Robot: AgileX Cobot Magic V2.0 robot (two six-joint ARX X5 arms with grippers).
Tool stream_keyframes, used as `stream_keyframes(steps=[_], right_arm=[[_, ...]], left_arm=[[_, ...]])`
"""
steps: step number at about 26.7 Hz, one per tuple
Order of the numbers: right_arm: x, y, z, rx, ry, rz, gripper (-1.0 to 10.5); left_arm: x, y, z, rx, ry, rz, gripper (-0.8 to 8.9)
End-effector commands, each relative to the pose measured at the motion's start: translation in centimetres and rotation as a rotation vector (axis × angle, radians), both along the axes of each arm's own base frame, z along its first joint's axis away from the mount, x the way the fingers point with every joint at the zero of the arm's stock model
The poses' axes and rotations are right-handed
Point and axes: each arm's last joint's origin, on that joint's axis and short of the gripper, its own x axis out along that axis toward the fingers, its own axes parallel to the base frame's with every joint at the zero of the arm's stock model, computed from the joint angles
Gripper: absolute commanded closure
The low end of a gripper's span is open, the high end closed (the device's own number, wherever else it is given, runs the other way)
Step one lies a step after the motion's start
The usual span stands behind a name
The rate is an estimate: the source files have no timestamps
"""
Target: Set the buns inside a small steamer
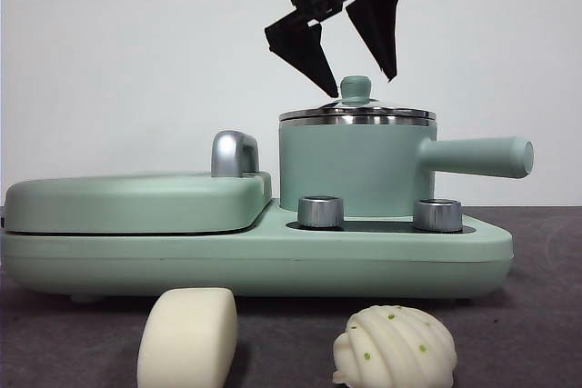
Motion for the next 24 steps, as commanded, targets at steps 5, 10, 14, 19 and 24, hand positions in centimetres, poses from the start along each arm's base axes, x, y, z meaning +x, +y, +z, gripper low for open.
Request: stream_keyframes(steps=[5, 10, 14, 19, 24], right_arm=[[-0.2, 0.0, 0.3, 0.009, 0.010, 0.001, 4.8], [-0.2, 0.0, 0.3, 0.009, 0.010, 0.001, 4.8], [-0.2, 0.0, 0.3, 0.009, 0.010, 0.001, 4.8], [-0.2, 0.0, 0.3, 0.009, 0.010, 0.001, 4.8], [-0.2, 0.0, 0.3, 0.009, 0.010, 0.001, 4.8]], left_arm=[[0.6, -0.5, -0.3, -0.003, -0.021, -0.012, 4.83], [0.8, -0.4, -0.6, 0.001, -0.017, -0.009, 5.59], [1.0, -0.7, -1.2, 0.010, -0.007, -0.009, 5.69], [1.2, -0.7, -1.5, 0.014, -0.002, -0.009, 6.98], [1.1, -0.7, -1.5, 0.019, -0.004, -0.016, 7.66]])
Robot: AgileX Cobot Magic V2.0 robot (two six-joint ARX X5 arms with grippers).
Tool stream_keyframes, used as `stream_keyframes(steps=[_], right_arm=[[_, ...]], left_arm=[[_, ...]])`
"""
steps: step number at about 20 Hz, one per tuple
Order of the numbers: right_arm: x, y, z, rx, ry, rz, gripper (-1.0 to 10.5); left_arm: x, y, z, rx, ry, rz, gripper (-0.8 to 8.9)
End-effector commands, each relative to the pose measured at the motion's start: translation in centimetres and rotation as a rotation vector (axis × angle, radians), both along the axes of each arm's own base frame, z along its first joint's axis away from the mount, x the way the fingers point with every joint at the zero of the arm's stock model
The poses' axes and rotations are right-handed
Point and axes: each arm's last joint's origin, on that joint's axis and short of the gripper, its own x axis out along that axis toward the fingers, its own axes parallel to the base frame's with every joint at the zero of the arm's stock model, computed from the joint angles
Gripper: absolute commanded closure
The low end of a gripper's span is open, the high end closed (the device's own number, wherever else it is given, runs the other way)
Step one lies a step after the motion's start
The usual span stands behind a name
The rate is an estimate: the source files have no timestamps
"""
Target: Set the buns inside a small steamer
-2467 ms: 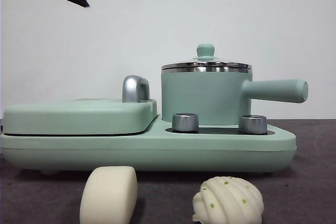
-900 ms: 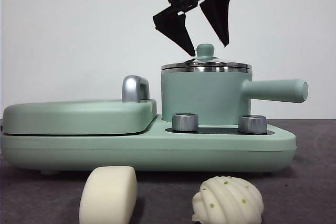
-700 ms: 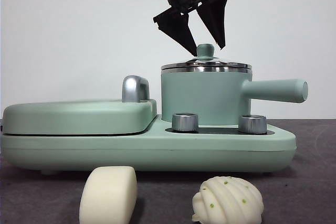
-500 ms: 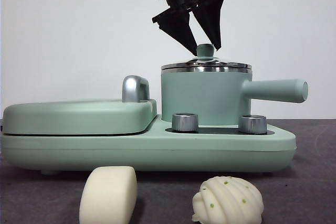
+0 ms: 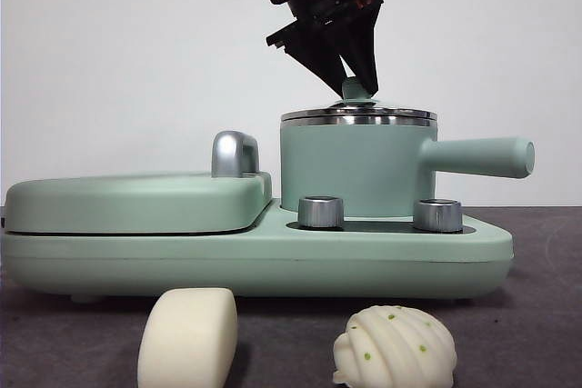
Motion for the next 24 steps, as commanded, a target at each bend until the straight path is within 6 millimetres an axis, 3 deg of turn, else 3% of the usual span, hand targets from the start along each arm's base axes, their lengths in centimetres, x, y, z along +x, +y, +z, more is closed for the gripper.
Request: stream_keyframes(steps=[1, 14, 19, 24], right_arm=[[-0.1, 0.0, 0.5, 0.010, -0.012, 0.001, 4.8], [-0.1, 0.0, 0.5, 0.030, 0.003, -0.008, 4.8], [0.4, 0.1, 0.4, 0.072, 0.061, -0.010, 4.8], [3.3, 0.9, -0.3, 0.119, 0.231, 0.083, 4.8]], left_arm=[[0.2, -0.6, -0.7, 0.020, 0.012, -0.012, 7.66], [-0.4, 1.2, 5.2, -0.076, -0.078, 0.031, 7.67], [1.4, 4.2, 5.6, -0.069, -0.075, 0.110, 7.67], [4.1, 9.1, 5.9, -0.066, -0.080, 0.237, 7.66]])
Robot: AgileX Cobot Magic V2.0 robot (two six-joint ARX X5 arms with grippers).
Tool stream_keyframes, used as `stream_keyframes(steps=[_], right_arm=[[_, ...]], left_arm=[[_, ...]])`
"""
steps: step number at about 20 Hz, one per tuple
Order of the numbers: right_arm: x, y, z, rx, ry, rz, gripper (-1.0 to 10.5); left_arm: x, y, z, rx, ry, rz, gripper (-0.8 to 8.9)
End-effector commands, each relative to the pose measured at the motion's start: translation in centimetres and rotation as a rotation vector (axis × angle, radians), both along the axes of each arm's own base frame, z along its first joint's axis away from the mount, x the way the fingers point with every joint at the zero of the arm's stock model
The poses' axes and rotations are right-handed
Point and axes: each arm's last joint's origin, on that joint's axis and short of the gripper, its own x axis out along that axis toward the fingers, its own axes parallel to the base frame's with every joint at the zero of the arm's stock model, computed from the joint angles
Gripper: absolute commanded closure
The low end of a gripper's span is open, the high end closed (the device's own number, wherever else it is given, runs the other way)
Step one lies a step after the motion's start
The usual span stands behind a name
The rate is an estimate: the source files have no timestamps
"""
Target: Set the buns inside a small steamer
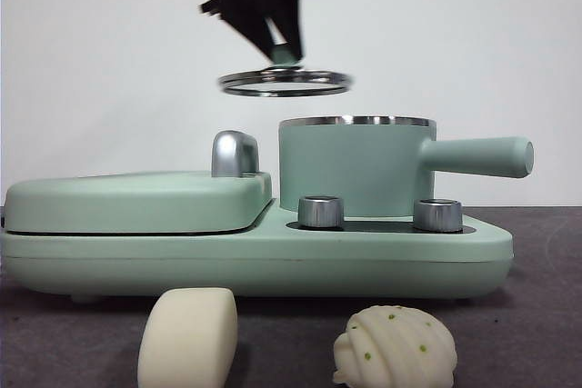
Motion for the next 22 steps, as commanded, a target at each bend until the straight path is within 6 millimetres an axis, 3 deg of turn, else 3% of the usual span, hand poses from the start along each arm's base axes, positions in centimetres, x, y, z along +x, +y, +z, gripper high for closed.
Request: stream_keyframes(steps=[1, 5, 9, 16, 22], right_arm=[[1.3, 0.7, 0.0, 0.010, 0.066, 0.042, 4.8], [4.4, 3.6, -1.2, -0.014, 0.208, 0.146, 4.8], [6.4, 9.6, -3.0, -0.092, 0.299, 0.230, 4.8], [7.1, 20.2, -5.8, -0.346, 0.403, 0.246, 4.8], [7.3, 25.4, -9.7, -0.550, 0.508, 0.251, 4.8]], left_arm=[[0.8, 1.9, 1.3, -0.029, -0.049, 0.050, 7.66], [2.4, 5.6, 1.3, -0.027, -0.051, 0.141, 7.66], [3.5, 8.6, 1.3, -0.024, -0.050, 0.213, 7.66], [4.3, 11.7, 1.3, -0.020, -0.046, 0.285, 7.66], [4.6, 13.0, 1.3, -0.020, -0.045, 0.316, 7.65]])
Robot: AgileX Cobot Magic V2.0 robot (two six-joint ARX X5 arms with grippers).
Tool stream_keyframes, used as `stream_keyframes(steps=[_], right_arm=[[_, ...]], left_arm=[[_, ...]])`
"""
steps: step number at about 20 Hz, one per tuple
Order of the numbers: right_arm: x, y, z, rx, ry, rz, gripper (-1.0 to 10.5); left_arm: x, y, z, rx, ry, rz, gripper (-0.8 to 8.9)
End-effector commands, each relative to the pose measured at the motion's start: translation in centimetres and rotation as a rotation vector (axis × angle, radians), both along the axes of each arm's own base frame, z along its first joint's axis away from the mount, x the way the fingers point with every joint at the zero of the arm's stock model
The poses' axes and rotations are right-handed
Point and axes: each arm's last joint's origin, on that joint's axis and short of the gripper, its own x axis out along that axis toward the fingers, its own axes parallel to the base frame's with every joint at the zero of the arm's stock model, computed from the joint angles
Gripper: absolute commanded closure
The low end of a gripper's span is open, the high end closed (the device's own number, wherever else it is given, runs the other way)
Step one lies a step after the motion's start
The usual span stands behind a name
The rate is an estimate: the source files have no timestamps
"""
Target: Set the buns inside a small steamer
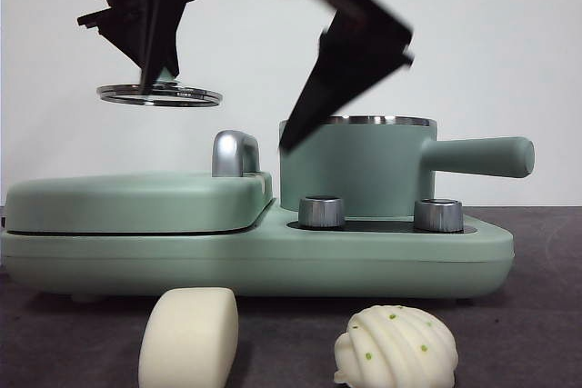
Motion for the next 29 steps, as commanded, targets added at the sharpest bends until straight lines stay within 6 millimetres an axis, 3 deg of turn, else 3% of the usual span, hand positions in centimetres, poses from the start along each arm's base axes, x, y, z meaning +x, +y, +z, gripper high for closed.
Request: stream_keyframes(steps=[1, 8, 12, 17, 20, 24, 27, 29], right_arm=[[0.0, 1.8, -1.6, -0.044, 0.029, 0.010, 4.8], [0.4, 3.5, -6.0, -0.158, 0.100, 0.036, 5.5], [0.6, 3.9, -7.0, -0.170, 0.108, 0.059, 6.5], [0.9, 4.3, -8.3, -0.177, 0.132, 0.067, 6.7], [0.9, 4.4, -8.6, -0.186, 0.134, 0.066, 7.9], [1.3, 4.5, -8.1, -0.167, 0.143, 0.065, 8.3], [2.7, 4.3, -5.1, -0.170, 0.168, 0.087, 8.3], [3.9, 3.9, -1.7, -0.177, 0.154, 0.105, 8.3]], left_arm=[[-0.2, 0.1, 1.3, -0.016, -0.059, 0.006, 7.65], [-0.1, 0.4, 1.3, -0.016, -0.059, 0.011, 7.66], [-0.1, 0.6, 1.3, -0.016, -0.059, 0.015, 7.66], [-0.1, 0.6, 1.3, -0.016, -0.059, 0.016, 7.66], [-0.1, 0.6, 1.3, -0.016, -0.059, 0.017, 7.66], [0.0, 0.9, 1.3, -0.028, -0.053, 0.040, 7.65], [0.0, 1.2, 1.3, -0.028, -0.054, 0.045, 7.65], [0.0, 1.2, 1.3, -0.028, -0.054, 0.047, 7.65]])
